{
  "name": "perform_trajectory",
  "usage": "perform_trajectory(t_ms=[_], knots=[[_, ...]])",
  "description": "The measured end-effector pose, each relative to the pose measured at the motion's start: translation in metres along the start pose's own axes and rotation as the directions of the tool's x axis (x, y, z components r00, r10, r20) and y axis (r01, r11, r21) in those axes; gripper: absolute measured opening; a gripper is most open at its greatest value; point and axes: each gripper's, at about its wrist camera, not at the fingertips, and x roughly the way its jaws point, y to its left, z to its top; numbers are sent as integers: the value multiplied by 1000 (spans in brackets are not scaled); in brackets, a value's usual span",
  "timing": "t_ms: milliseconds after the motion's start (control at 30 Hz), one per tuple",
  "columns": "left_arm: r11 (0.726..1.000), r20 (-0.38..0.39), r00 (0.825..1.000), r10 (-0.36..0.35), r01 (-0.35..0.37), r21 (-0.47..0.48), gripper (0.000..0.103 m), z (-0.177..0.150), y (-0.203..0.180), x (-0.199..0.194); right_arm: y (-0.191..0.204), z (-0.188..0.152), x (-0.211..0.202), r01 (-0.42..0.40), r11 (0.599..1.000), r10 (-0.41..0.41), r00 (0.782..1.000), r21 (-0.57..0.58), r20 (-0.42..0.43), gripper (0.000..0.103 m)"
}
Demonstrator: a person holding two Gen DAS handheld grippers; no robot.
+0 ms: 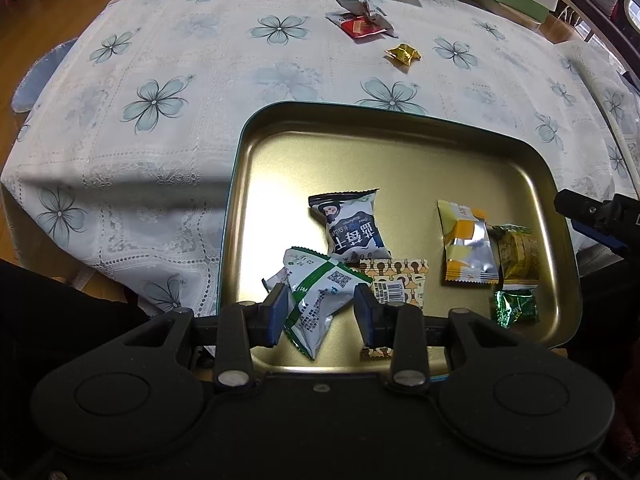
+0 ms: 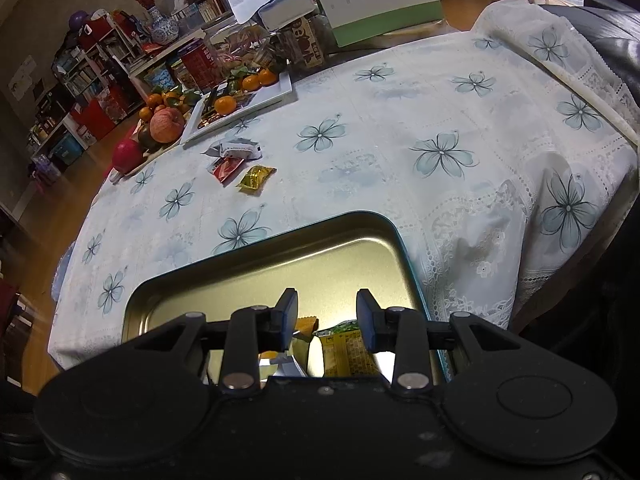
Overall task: Organize snacks
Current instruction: 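Open both tools to release the packs into the gold tray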
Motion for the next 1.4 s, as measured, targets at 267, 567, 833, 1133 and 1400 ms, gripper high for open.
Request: perform_trajectory(t_ms=[267,567,833,1133,1400], knots=[[1000,0,1000,10,-10,-4,45,0,1,0,1,-1,0,-1,1000,1,1000,-7,-4,35],[999,14,999,38,-38,-1,45,0,0,-1,8,-4,3,-2,999,1,1000,-49,-27,35],[998,32,998,61,-61,8,45,0,-1,-2,18,-9,5,-2,994,-4,999,-106,-54,44],[997,48,996,82,-82,12,45,0,-3,-3,38,-17,4,18,979,-26,999,-205,-37,59],[992,120,985,122,-124,13,45,-1,-7,-12,57,-28,-3,48,955,-37,998,-293,44,64]])
